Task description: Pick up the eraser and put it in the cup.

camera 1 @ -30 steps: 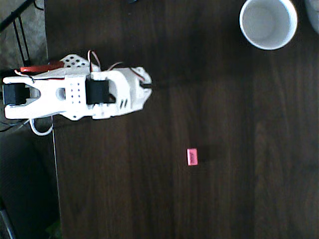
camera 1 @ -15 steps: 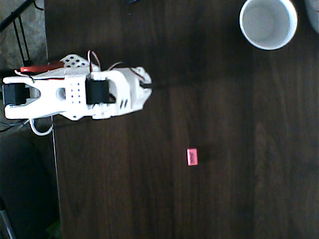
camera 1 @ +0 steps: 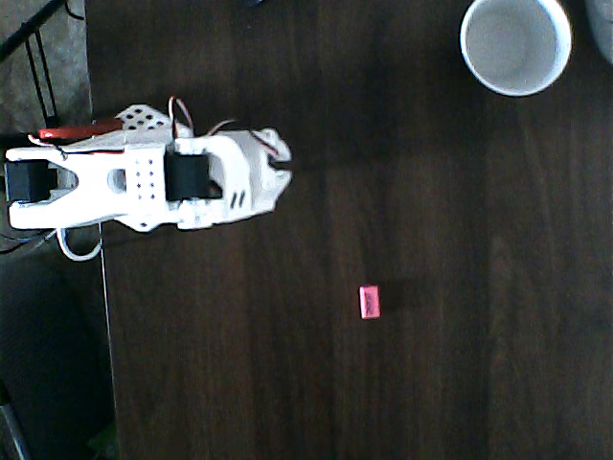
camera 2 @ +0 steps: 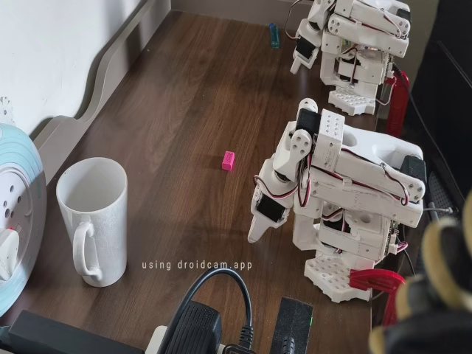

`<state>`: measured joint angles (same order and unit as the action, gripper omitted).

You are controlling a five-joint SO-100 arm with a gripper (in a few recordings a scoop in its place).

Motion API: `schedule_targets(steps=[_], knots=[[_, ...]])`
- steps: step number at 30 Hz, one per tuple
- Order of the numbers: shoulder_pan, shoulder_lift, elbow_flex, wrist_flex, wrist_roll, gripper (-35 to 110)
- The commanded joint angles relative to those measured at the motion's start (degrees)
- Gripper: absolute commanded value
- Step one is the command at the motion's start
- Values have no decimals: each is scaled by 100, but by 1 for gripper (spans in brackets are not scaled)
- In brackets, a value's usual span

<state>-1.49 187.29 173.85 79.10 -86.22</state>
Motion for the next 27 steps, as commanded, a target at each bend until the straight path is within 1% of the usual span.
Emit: schedule_targets(steps=[1,3,4,6,7,8,10,11,12,13,17,19,21,22,23,25,27], knots=[[-53,149,114,334,-536,9],[-185,149,114,352,-703,7],[-316,149,114,352,-721,2],[-536,149,114,334,-413,0],[-413,149,105,343,-545,0],[-264,149,105,360,-940,0],[-149,149,53,123,-984,0],[-79,149,-26,-79,-826,0],[70,149,-193,-650,220,0],[237,141,-404,-1037,844,0],[598,-176,-1318,-272,1055,0],[615,-984,-1925,-132,1521,0],[721,-1969,-2522,-211,2021,0],[861,-2417,-2751,-325,2232,0],[1222,-3023,-2909,-659,2408,0],[1705,-3542,-2874,-1283,2391,0],[2197,-4210,-2900,-2021,2391,4]])
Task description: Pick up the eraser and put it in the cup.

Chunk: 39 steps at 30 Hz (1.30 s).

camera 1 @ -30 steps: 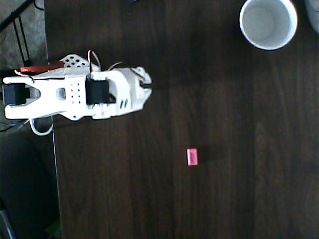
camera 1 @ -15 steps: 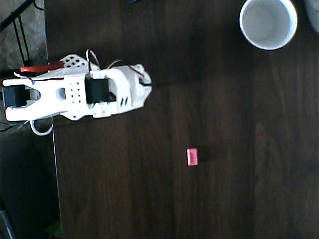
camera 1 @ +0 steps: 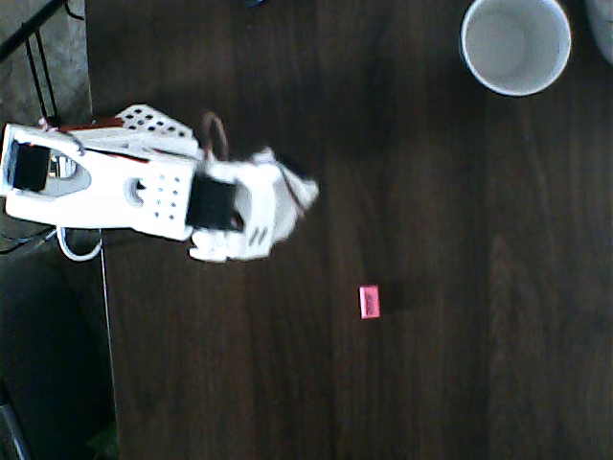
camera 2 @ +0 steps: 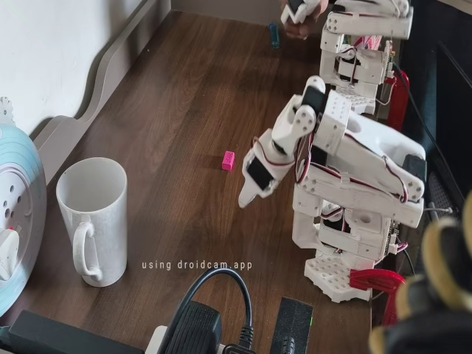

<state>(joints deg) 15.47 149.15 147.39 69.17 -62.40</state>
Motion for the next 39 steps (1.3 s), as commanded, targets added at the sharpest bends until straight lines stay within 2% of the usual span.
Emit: schedule_targets(steps=[1,5,11,16,25,32,39], knots=[[633,-589,-272,-1222,0,4],[958,-1292,-510,-1661,79,7],[1081,-2426,-1424,-1661,246,25],[1415,-3727,-2259,-1890,308,25],[2145,-4456,-2681,-1951,387,23],[2180,-5669,-3999,-1099,905,24],[2048,-5862,-4078,-1046,1011,23]])
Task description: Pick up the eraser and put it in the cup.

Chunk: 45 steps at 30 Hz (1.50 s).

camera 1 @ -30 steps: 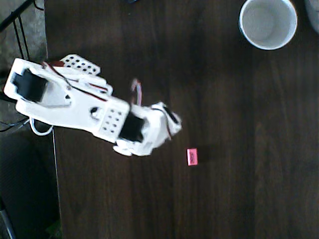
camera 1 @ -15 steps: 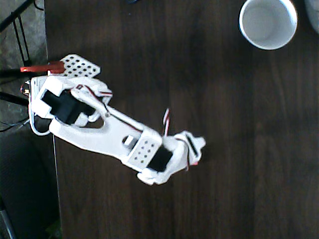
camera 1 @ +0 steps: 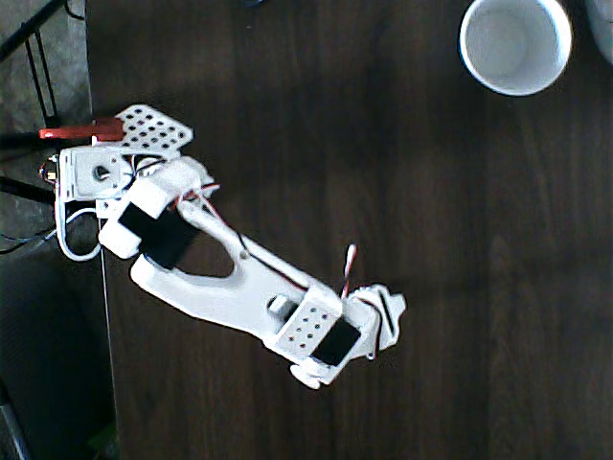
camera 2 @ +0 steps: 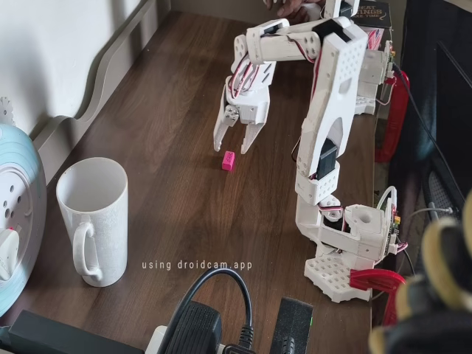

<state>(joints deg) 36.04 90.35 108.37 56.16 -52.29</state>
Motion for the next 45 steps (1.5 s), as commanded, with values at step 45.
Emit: schedule_targets(steps=[45], knots=[[-1230,1424,-1213,1872,501,0]])
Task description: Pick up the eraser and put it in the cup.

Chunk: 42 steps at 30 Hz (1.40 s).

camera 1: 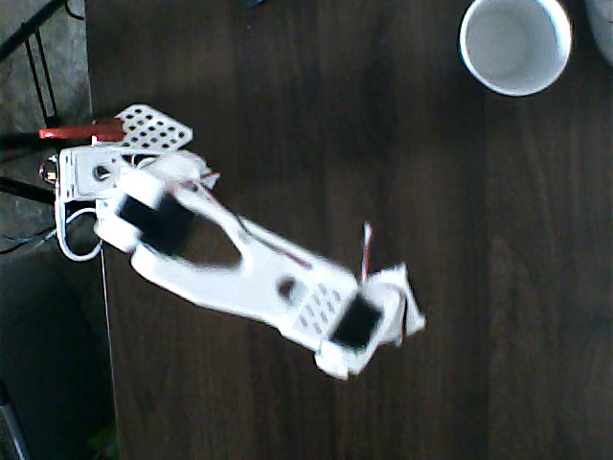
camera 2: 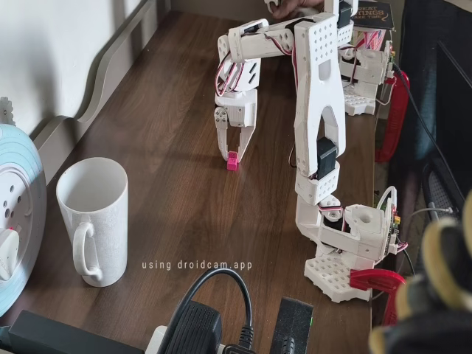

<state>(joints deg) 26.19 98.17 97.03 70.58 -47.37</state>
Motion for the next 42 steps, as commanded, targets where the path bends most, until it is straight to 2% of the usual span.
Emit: schedule_targets(steps=[1,8,19,28,37,42], knots=[[-554,1028,-88,439,-44,0],[-2232,2514,-105,123,-633,0],[-3955,2153,-457,-2892,-2593,0],[-4597,562,-1775,-2856,-3120,0],[-4605,-70,-1775,-1714,-2057,0],[-4526,-475,-1775,-1582,-1767,0]])
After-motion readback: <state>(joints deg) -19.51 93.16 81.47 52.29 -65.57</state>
